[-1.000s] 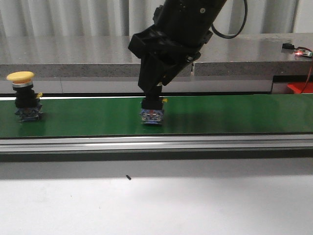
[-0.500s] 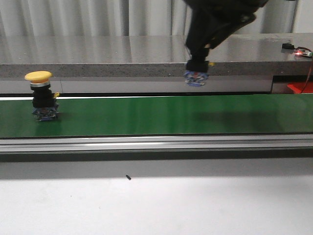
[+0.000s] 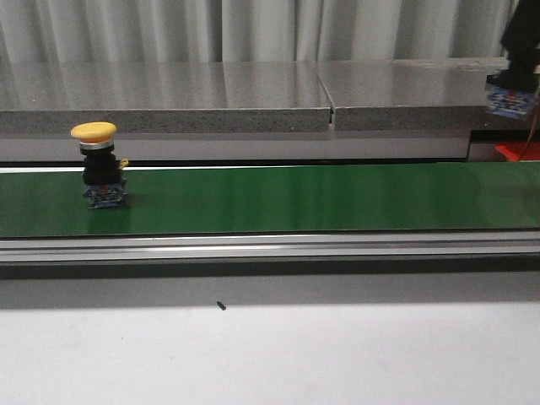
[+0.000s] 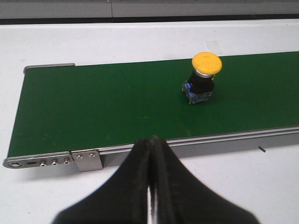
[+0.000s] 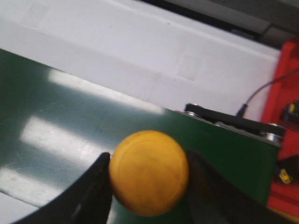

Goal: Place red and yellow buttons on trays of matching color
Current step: 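Carry the yellow button into the yellow tray and open the right gripper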

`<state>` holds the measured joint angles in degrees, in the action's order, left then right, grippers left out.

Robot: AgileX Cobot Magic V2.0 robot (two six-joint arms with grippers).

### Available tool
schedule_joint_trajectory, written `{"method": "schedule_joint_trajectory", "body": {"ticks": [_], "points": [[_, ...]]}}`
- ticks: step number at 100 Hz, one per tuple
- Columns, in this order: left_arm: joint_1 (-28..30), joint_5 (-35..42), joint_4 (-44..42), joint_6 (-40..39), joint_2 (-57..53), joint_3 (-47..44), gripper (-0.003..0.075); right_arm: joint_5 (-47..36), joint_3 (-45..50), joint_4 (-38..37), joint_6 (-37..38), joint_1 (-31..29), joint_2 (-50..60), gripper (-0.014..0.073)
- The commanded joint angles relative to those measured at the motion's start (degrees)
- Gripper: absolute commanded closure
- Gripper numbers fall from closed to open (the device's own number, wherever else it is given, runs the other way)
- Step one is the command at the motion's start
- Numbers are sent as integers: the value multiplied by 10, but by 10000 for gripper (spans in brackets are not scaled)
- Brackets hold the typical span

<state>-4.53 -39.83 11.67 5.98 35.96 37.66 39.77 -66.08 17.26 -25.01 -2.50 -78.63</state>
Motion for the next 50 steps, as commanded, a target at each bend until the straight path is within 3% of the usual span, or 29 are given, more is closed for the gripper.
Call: {"method": "schedule_joint_trajectory", "body": {"ticks": [1,50], "points": [[-4,35,7,-1,1,15,741,-22,-2,10,-1,-34,36,477],[-4,35,7,-1,1,15,741,-78,147,10,-1,-222,86,477]]}}
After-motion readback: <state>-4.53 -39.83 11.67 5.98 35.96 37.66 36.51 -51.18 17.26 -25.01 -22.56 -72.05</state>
